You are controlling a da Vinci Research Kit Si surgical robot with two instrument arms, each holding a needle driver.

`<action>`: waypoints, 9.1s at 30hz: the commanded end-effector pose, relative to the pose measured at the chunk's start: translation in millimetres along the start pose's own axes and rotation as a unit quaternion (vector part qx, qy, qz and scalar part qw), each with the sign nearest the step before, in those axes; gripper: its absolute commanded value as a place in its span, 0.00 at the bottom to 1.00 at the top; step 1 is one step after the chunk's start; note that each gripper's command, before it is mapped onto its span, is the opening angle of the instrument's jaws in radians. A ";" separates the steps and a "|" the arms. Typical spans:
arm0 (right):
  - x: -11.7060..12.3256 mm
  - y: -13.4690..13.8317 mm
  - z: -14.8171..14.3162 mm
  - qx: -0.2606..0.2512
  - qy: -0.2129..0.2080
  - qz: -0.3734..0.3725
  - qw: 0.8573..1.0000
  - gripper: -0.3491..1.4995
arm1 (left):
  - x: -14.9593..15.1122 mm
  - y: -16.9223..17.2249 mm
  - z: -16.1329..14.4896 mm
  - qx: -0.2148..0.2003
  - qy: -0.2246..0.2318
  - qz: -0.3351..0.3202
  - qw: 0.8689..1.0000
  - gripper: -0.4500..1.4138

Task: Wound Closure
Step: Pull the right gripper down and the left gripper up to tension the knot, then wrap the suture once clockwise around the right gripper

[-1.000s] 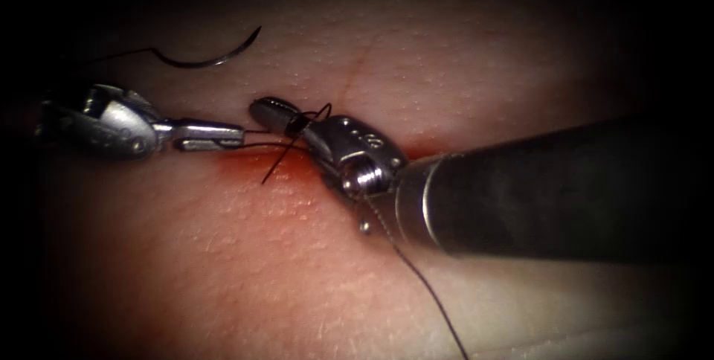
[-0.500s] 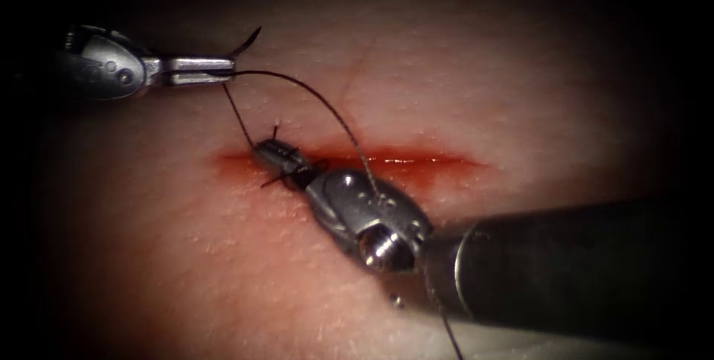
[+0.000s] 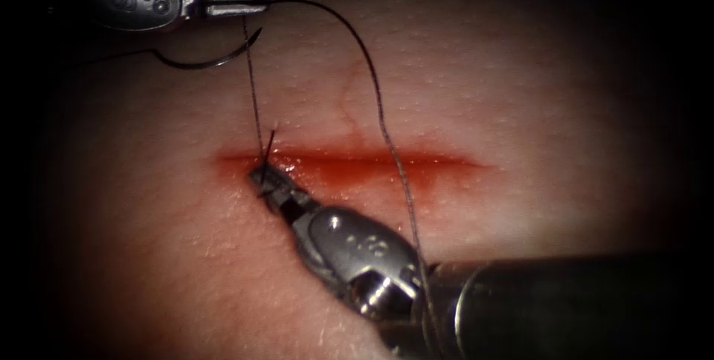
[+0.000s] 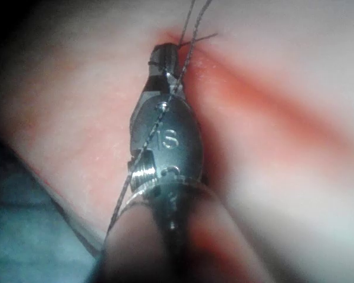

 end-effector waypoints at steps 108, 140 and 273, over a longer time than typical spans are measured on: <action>-3.7 -6.3 -3.6 0.040 -0.004 -0.149 0.988 0.00 | -6.5 -6.9 19.4 0.043 -0.215 0.278 0.935 0.00; -4.2 4.5 2.7 0.100 0.001 -0.359 0.928 0.81 | -5.3 -3.5 16.9 0.009 -0.177 0.242 0.954 0.00; 2.3 6.4 10.2 0.350 0.037 -0.147 0.924 0.00 | 13.2 12.5 -3.5 -0.046 0.145 -0.070 0.986 0.00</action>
